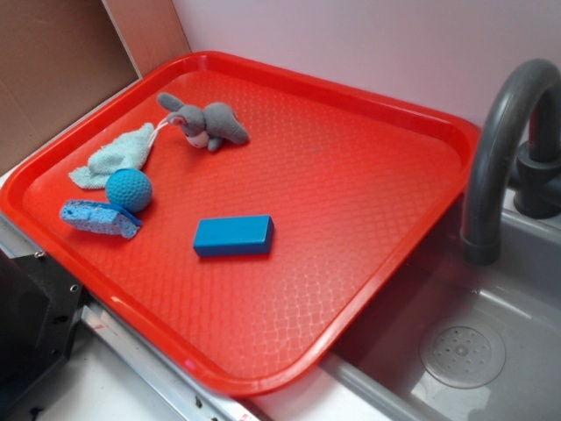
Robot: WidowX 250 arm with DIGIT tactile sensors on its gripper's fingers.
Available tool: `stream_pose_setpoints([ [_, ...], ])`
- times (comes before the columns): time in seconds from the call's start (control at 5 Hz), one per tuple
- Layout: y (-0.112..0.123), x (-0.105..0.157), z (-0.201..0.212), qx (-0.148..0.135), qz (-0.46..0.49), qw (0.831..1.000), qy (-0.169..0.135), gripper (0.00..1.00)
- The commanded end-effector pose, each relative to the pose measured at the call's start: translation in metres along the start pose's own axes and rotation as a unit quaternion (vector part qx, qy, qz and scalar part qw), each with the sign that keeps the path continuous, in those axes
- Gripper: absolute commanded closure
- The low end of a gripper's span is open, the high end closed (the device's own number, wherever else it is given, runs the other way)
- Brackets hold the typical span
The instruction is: Grab the blue block.
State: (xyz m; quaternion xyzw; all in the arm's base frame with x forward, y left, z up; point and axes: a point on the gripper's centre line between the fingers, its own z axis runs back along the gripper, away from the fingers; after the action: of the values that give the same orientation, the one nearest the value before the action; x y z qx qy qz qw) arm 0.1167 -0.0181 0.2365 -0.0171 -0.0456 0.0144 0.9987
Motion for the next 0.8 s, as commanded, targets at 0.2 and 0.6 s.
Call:
stream_pose_setpoints([
  [0.2,-0.001,0.01,-0.006,0.005,-0.059,0.998,-0.024,0.0],
  [0.6,-0.036,0.022,-0.027,-0.003,-0.251,0.968,-0.033,0.0],
])
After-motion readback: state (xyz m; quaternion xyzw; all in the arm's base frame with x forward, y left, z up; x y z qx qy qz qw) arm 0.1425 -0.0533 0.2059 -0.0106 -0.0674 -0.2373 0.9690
